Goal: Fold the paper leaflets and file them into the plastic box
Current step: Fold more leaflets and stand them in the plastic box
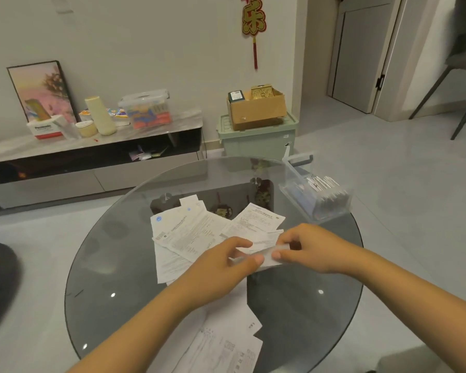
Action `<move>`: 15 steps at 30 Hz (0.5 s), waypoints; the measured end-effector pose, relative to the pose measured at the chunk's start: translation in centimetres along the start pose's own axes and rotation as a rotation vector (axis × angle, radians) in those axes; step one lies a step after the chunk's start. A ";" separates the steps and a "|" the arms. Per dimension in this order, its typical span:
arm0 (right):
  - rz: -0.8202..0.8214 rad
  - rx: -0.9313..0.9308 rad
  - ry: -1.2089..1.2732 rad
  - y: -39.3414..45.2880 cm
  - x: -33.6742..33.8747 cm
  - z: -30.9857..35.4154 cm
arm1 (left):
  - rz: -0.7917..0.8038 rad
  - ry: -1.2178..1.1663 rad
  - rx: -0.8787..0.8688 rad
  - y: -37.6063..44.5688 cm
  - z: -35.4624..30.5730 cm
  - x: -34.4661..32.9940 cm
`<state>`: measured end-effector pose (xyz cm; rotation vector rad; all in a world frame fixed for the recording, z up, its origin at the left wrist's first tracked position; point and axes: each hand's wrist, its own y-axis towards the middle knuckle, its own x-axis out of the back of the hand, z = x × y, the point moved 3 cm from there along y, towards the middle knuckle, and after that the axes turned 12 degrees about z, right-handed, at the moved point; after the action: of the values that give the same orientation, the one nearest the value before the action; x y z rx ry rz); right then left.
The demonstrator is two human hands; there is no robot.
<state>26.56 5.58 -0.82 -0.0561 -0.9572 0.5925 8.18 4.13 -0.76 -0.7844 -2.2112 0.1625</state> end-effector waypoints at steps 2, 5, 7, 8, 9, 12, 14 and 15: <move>-0.013 -0.028 0.022 0.2 -0.3 -0.1 | -0.042 0.057 -0.019 0.1 0.5 -0.1; -0.092 -0.072 0.057 0.5 -0.4 -0.6 | -0.133 0.092 -0.058 0.6 1.0 -0.2; -0.160 -0.078 0.072 0.5 -0.4 -0.8 | -0.165 0.078 -0.074 1.2 1.3 -0.6; -0.180 -0.086 0.079 0.6 -0.5 -0.9 | -0.177 0.074 -0.077 1.5 1.6 -0.8; -0.190 -0.092 0.091 0.6 -0.7 -1.1 | -0.189 0.076 -0.080 1.8 1.7 -1.0; -0.163 -0.109 0.037 0.6 -1.4 -1.3 | -0.213 0.149 -0.084 2.2 2.0 -1.7; -0.183 -0.110 -0.084 0.6 -1.6 -1.2 | -0.223 0.253 -0.102 2.5 1.9 -1.9; -0.215 -0.106 -0.137 0.5 -1.7 -1.2 | -0.231 0.303 -0.123 2.7 1.8 -1.8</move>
<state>26.59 5.39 -2.92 -0.0063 -1.1115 0.3501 9.12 5.43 -4.14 -0.5698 -2.0154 -0.1956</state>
